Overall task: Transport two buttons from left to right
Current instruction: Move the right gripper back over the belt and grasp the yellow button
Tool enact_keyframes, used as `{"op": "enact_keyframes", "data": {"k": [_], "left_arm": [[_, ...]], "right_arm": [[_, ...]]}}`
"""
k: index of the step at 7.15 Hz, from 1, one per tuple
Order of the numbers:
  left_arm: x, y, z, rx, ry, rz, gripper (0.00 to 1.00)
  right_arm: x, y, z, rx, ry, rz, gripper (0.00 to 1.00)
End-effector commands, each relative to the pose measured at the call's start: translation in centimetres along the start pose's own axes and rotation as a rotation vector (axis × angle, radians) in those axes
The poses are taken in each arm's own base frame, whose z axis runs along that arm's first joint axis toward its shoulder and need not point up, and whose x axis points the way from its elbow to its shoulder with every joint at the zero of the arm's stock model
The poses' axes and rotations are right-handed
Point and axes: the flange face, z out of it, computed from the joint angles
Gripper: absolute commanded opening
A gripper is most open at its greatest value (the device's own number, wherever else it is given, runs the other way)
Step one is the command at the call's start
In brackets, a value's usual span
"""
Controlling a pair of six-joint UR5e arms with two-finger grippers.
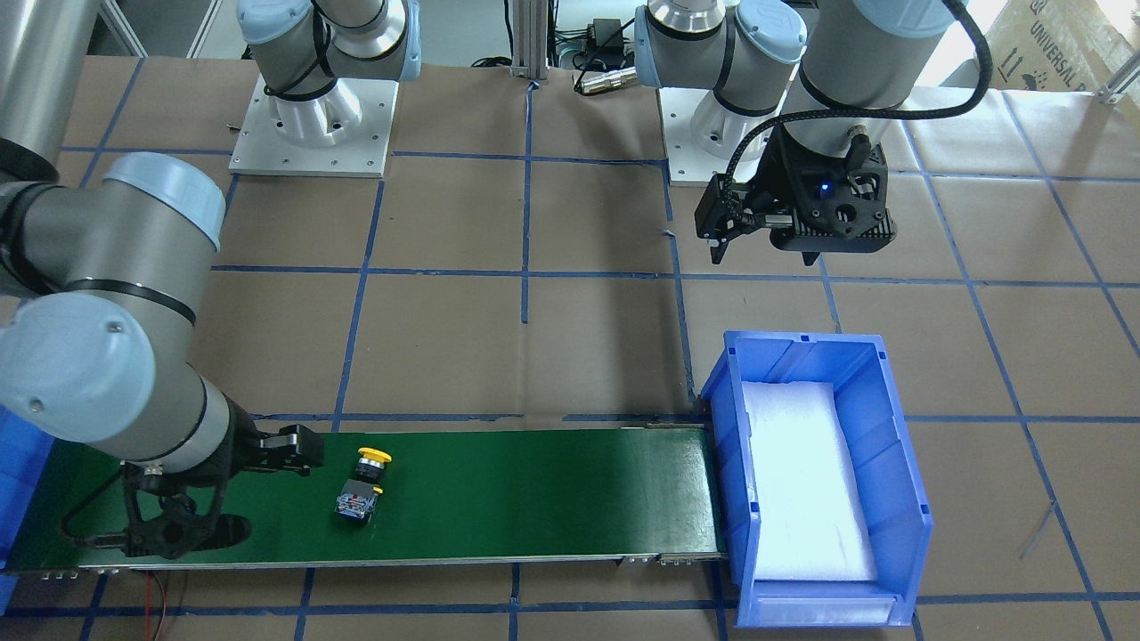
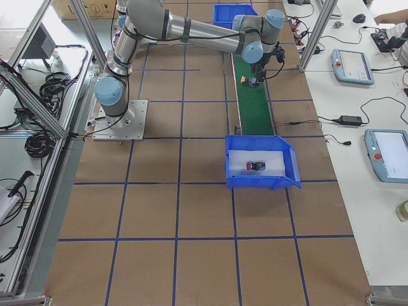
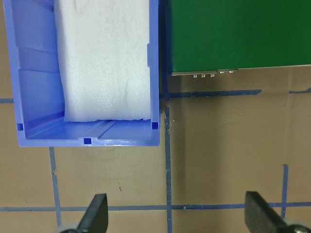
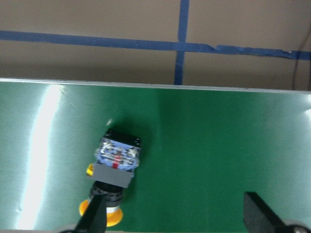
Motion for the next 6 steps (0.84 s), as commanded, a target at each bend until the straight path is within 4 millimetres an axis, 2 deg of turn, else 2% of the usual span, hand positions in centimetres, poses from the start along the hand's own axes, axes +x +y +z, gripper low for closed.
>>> {"op": "enact_keyframes", "data": {"k": [1, 2, 4, 5, 6], "left_arm": [[0.0, 0.2, 0.1, -0.002, 0.002, 0.001, 1.0], [0.1, 0.2, 0.1, -0.002, 0.005, 0.001, 1.0], [0.0, -0.4, 0.2, -0.004, 0.002, 0.013, 1.0], [0.0, -0.3, 0.2, -0.002, 0.002, 0.012, 1.0], [0.0, -0.2, 0.2, -0.002, 0.002, 0.013, 1.0]], "right_arm": [[-3.4, -0.3, 2.0, -0.014, -0.01, 0.119, 1.0], [-2.7, -1.1, 3.1, -0.011, -0.012, 0.124, 0.99], [-0.2, -2.0, 5.3, -0.026, -0.009, 0.159, 0.78], [0.8, -2.3, 5.7, -0.033, -0.011, 0.171, 0.71], [0.9, -2.3, 6.2, -0.043, -0.009, 0.17, 0.64]]}}
